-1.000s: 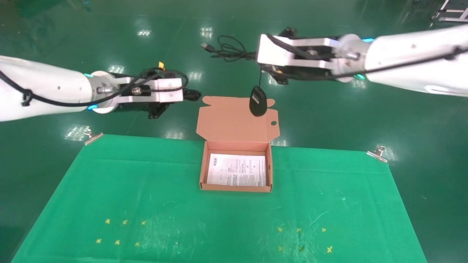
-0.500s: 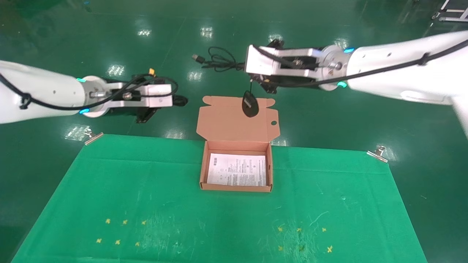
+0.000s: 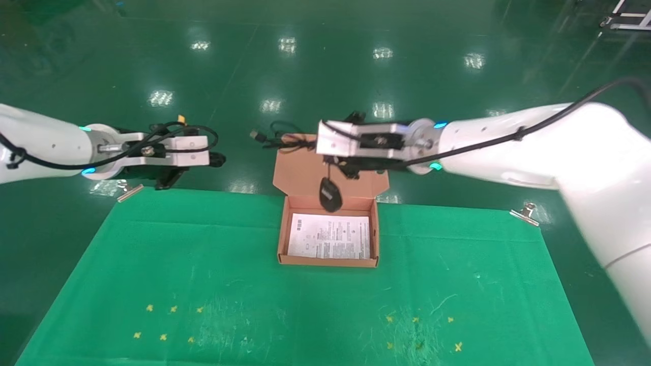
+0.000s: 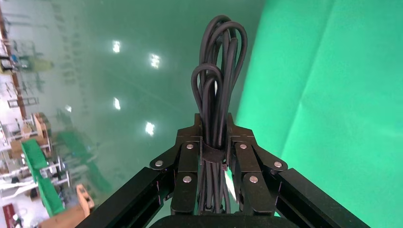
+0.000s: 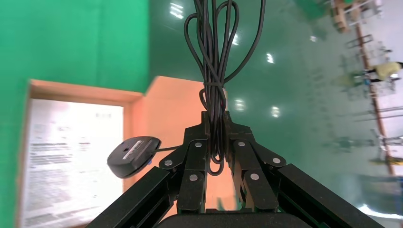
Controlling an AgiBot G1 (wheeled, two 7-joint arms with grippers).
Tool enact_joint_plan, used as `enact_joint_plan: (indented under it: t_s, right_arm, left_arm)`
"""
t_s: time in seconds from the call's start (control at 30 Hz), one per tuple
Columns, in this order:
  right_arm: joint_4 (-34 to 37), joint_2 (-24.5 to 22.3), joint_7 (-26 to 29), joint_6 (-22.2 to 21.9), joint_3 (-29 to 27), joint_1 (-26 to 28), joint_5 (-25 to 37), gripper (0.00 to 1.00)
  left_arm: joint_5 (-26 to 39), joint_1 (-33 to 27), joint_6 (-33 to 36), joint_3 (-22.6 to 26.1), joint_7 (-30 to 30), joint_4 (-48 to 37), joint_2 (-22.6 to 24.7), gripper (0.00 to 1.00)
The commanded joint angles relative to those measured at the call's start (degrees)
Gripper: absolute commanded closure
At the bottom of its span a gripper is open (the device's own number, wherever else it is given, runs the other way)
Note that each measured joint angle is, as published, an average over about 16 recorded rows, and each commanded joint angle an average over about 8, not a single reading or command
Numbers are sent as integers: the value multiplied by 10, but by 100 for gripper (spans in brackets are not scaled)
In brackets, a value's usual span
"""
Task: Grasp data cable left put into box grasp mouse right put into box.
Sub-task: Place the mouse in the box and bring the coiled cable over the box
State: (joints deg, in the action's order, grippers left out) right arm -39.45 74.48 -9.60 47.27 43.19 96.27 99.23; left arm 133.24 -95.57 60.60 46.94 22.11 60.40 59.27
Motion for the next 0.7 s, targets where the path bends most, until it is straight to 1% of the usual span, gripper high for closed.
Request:
enact_joint_plan:
  t_s: [0.03,0.17,0.33,0.57,0.7]
  right_arm:
    - [15,10,-6,3,2,-6,-2,100]
    - [39,27,-18,0,7,-15,-19,100]
    - [56,34,-18,-10,20,-29,-54,100]
    - [104,35,15,-40,51,-45,-85,100]
    - [127,37,33,-50,72,-50,-98,100]
  left_arm:
    - [7,1,6,1,8,3,-3,100]
    - [10,2,9,2,13,9,-4,100]
    - [12,3,10,2,16,12,-5,100]
    - [13,4,10,2,18,14,-5,100]
    - [13,4,10,2,18,15,-5,100]
